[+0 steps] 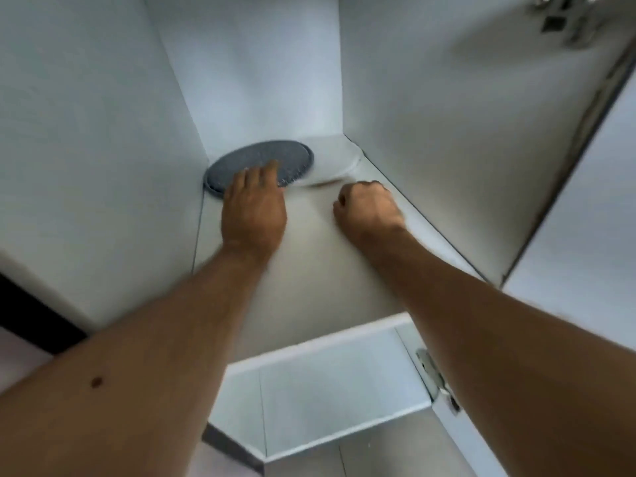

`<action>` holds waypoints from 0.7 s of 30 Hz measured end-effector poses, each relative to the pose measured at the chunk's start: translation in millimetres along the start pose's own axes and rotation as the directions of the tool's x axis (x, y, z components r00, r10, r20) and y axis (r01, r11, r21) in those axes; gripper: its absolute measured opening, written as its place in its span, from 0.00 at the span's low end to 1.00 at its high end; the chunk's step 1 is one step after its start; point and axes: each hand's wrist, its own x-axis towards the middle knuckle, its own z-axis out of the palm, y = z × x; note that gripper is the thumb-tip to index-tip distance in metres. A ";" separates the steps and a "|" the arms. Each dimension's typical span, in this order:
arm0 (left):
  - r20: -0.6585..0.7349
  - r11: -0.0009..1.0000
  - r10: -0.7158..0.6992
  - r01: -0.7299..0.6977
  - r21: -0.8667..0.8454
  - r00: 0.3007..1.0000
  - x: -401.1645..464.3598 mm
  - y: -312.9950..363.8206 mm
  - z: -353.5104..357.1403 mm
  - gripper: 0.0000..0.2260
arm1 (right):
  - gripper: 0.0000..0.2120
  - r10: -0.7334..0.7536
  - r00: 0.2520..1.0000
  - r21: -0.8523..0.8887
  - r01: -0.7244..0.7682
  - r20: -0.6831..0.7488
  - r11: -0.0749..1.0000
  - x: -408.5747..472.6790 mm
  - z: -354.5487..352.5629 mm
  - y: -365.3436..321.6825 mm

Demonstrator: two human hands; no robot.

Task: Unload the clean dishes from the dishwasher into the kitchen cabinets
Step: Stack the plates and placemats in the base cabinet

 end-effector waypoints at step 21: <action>0.415 0.961 0.023 0.094 -0.259 0.910 -91.9 83.7 -379.5 0.15 | 0.14 0.093 0.952 -0.027 -0.089 0.290 0.996 -222.7 -301.4 -102.7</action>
